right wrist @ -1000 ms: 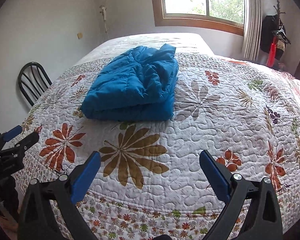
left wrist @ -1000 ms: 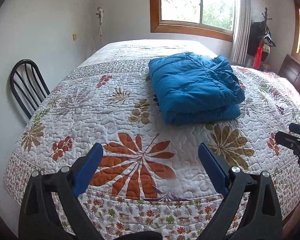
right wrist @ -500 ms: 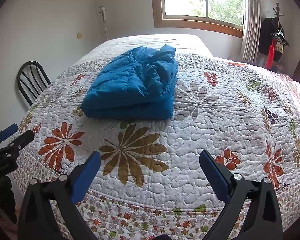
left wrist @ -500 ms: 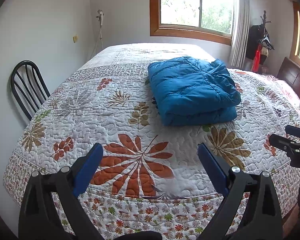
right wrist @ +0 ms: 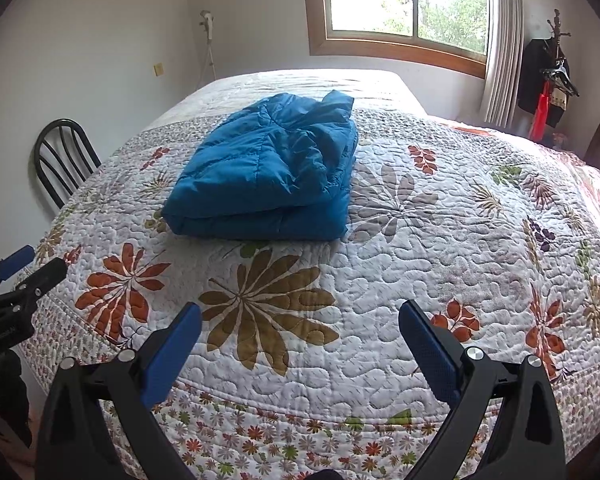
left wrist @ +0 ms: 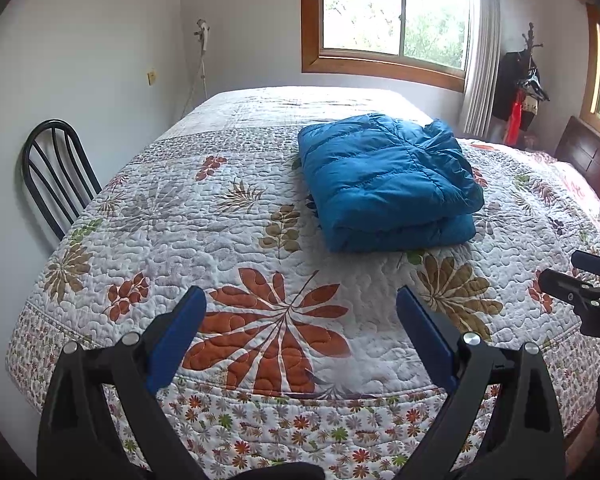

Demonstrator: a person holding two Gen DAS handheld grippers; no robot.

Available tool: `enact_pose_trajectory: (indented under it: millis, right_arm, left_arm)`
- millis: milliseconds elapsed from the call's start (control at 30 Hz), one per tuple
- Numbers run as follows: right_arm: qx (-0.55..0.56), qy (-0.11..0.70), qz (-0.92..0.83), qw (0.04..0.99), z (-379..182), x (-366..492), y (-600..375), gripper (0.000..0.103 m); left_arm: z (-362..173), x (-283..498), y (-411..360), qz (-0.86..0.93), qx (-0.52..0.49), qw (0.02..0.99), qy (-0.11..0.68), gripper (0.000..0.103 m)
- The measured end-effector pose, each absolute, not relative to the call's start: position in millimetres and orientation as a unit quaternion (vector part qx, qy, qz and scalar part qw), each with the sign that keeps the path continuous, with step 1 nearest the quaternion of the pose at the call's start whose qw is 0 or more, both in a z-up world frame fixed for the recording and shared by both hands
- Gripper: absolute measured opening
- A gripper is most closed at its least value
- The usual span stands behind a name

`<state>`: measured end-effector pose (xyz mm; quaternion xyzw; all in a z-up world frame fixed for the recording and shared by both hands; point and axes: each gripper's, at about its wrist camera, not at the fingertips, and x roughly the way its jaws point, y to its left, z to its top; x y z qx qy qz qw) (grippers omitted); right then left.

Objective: Fold large clothes

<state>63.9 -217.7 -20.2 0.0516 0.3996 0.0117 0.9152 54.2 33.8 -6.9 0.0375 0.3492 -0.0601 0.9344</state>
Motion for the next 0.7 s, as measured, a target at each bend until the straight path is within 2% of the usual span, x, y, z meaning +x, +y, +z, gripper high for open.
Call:
enact_pose_trajectory:
  millis: [700]
  right_arm:
    - [0.049, 0.398, 0.012, 0.916, -18.8, 64.0, -220.1, 0.099]
  left_arm:
    - [-6.2, 52.3, 32.7, -0.062, 0.039, 0.935, 0.348, 0.095]
